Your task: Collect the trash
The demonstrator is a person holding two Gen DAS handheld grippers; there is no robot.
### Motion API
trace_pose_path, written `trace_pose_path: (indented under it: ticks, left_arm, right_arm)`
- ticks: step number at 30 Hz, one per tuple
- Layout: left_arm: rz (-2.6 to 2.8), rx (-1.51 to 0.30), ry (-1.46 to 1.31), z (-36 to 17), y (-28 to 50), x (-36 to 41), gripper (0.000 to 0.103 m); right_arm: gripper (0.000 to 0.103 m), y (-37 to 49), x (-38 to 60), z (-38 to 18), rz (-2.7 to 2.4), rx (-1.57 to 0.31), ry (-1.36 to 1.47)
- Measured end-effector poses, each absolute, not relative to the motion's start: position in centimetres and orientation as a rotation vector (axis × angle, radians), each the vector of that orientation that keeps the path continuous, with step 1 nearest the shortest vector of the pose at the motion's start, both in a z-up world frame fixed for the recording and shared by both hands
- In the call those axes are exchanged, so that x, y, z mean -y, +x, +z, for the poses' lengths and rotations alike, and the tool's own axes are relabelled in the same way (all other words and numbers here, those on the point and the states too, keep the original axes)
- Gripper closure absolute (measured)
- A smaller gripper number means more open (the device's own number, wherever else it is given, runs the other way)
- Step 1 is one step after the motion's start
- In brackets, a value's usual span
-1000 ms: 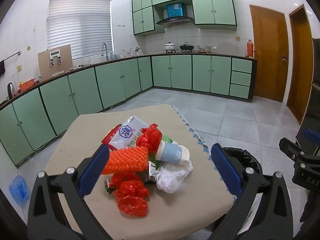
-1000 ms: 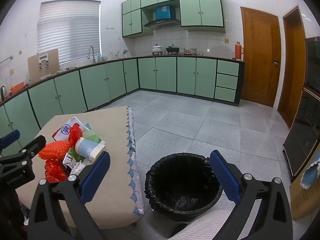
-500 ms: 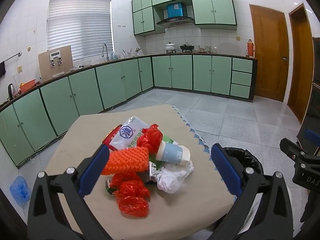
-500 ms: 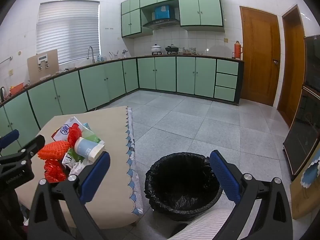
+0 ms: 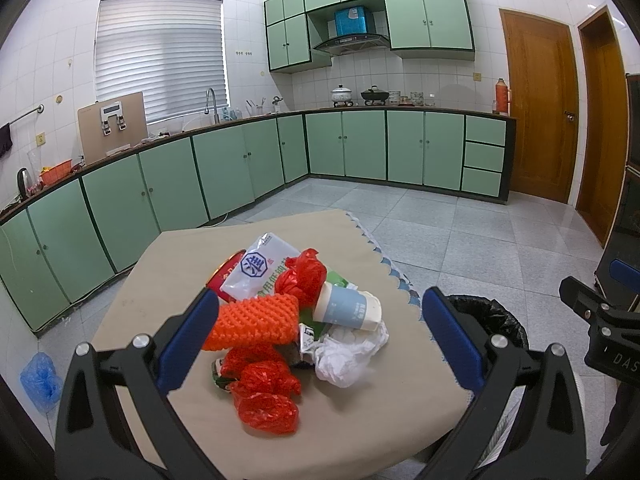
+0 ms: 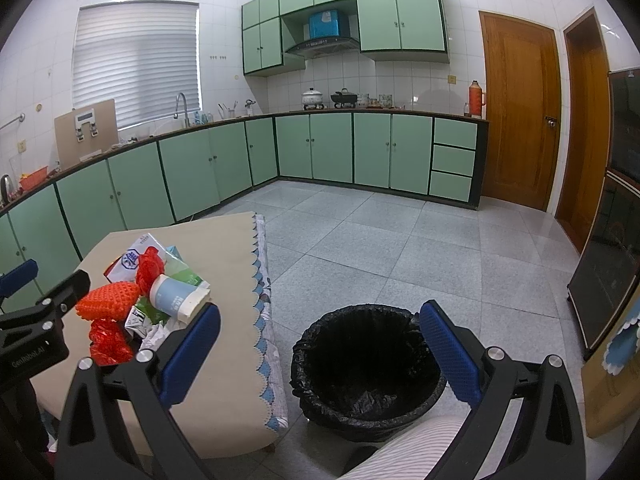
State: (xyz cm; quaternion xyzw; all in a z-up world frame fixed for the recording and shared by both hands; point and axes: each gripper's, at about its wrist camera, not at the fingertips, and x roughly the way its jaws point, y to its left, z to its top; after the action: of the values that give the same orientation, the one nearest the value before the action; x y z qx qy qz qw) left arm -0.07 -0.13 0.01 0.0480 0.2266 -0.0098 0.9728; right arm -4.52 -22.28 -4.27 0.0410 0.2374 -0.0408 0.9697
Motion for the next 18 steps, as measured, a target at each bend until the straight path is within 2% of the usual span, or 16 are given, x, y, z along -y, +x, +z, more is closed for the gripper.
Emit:
trace_pose_path:
  ticks: [18]
  left_arm:
    - [-0.019,-0.457,0.098,0.02,-0.10,0.16,0.005]
  right_arm:
    - [0.006,-4.59,22.44,-4.13,-0.082,-0.478,0.085]
